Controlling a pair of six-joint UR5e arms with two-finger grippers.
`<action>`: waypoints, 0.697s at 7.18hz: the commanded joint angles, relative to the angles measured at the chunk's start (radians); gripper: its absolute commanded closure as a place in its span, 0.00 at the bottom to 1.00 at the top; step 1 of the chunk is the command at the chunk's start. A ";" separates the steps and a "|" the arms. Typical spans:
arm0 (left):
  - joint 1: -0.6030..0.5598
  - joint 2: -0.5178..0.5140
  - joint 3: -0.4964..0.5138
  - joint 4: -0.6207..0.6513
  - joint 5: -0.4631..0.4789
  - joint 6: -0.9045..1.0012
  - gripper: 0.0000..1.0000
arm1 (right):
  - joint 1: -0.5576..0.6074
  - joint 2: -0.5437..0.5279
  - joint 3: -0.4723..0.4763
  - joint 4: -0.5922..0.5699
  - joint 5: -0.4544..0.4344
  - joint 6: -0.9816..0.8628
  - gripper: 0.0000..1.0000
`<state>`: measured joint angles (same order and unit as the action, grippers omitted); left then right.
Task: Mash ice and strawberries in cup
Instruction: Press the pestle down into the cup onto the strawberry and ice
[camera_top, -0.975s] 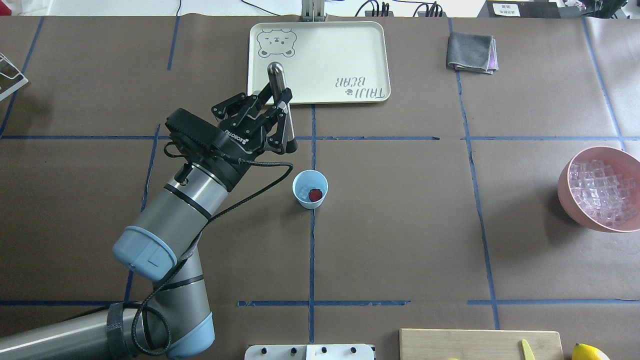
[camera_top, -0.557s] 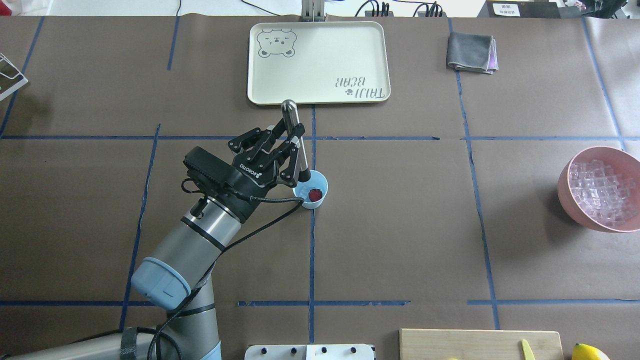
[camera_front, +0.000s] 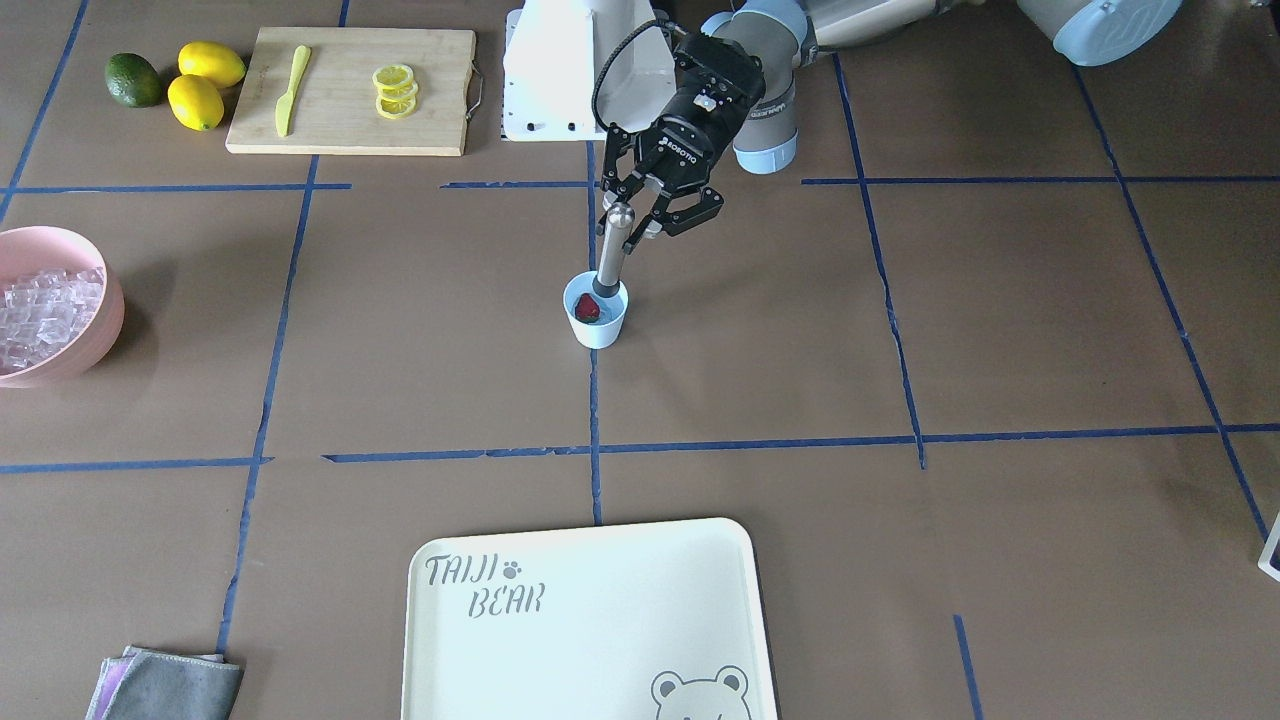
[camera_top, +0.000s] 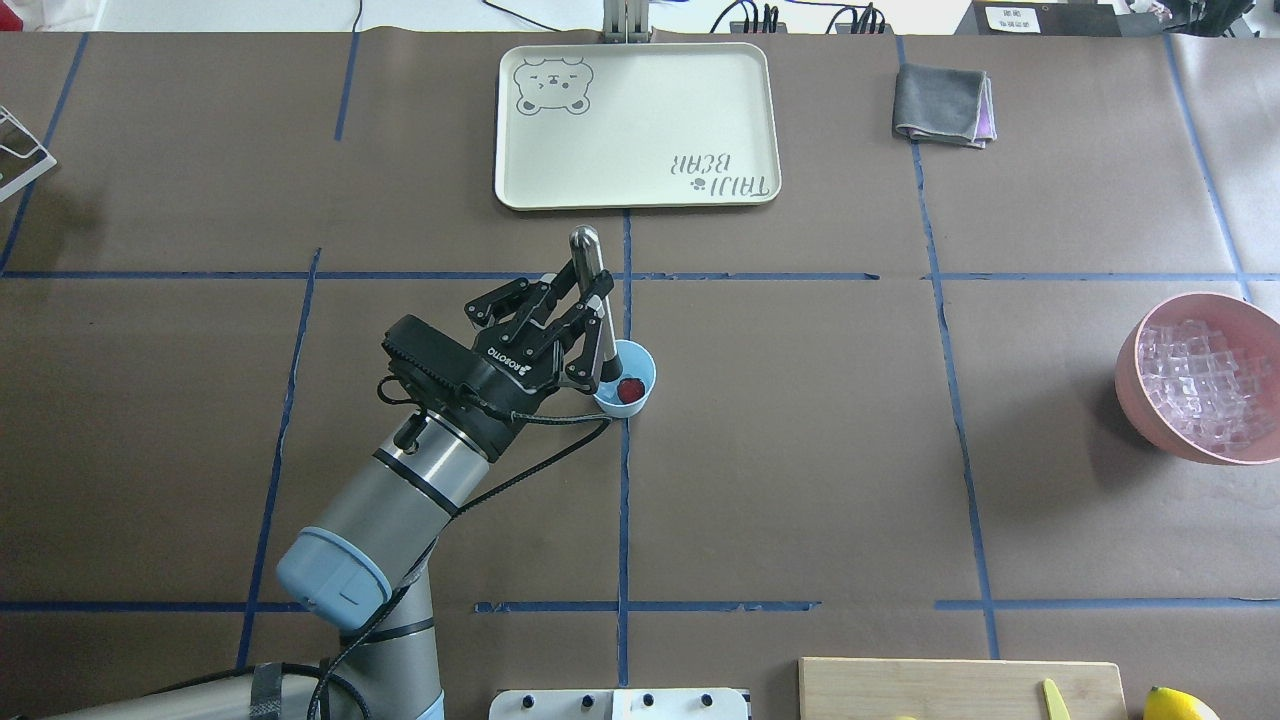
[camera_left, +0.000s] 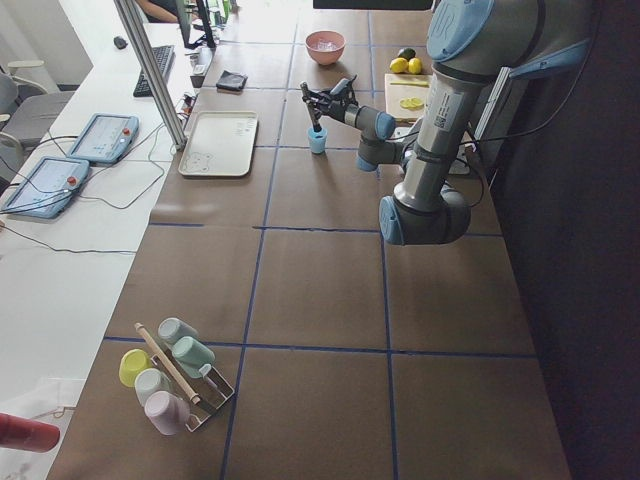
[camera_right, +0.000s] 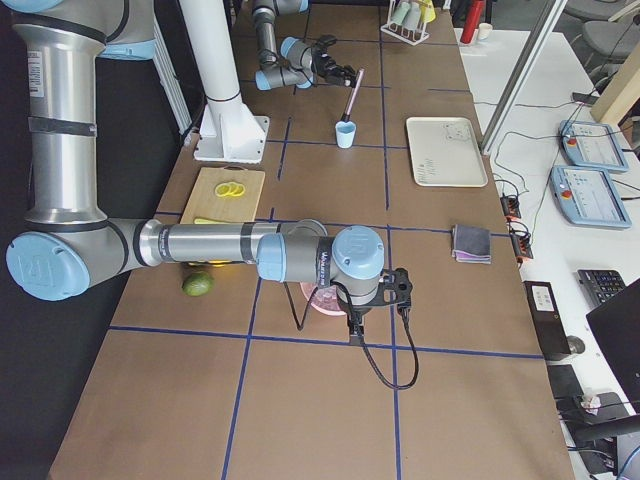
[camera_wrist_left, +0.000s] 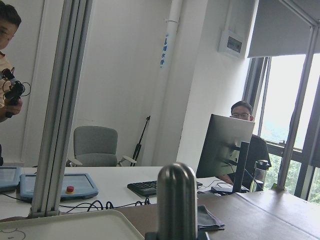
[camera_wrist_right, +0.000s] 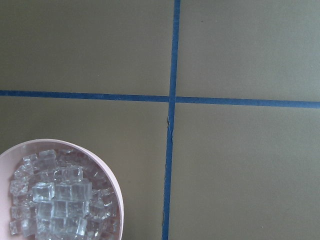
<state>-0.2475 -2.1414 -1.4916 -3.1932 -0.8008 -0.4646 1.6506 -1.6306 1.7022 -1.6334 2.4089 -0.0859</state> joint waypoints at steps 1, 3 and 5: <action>0.001 -0.023 0.030 -0.001 0.000 0.000 1.00 | 0.000 0.000 -0.007 0.003 0.000 0.000 0.01; 0.001 -0.026 0.062 -0.004 0.015 -0.003 1.00 | 0.000 0.002 -0.016 0.004 -0.001 -0.002 0.01; 0.005 -0.035 0.088 -0.010 0.028 -0.006 1.00 | 0.000 0.003 -0.019 0.004 -0.001 -0.002 0.01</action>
<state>-0.2453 -2.1702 -1.4177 -3.2007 -0.7836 -0.4697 1.6506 -1.6283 1.6851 -1.6293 2.4084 -0.0874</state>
